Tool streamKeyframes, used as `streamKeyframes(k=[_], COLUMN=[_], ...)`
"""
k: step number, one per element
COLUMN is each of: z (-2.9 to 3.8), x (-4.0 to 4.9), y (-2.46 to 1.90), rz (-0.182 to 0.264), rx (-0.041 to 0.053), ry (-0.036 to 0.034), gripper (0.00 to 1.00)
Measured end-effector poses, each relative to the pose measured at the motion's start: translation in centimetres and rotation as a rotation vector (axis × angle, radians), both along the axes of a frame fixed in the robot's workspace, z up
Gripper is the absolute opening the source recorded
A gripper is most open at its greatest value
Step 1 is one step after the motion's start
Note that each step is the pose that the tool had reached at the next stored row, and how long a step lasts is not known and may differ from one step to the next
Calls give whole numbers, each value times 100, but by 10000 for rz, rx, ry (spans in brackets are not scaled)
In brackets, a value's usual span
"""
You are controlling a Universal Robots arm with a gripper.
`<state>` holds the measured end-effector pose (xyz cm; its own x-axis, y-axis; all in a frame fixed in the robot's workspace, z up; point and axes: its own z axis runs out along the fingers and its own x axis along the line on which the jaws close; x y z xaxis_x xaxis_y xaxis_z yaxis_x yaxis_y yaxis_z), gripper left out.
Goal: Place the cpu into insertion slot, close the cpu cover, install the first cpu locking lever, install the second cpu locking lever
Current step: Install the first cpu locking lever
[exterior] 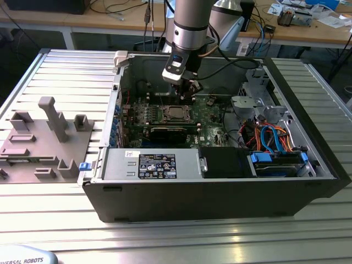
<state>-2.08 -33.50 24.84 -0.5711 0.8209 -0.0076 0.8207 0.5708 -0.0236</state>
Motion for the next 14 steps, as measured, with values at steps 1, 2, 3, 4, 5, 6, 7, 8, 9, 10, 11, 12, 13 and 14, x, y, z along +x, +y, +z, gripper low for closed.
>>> streamKeyframes(k=[1,2,3,4,5,6,7,8,9,10,11,12,13,14], z=[0,0,0,0,0,0,0,0,0,0,0,0,0,0], x=[0,0,0,0,0,0,0,0,0,0,0,0,0,0], y=[0,0,0,0,0,0,0,0,0,0,0,0,0,0], rz=[25,63,99,122,149,168,182,204,230,245,259,276,290,320], rx=[0,0,0,0,0,0,0,0,0,-1,0,0,0,0], ry=[0,0,0,0,0,0,0,0,0,0,0,0,0,0], gripper=[11,11,11,11,11,11,11,11,11,11,11,11,11,11])
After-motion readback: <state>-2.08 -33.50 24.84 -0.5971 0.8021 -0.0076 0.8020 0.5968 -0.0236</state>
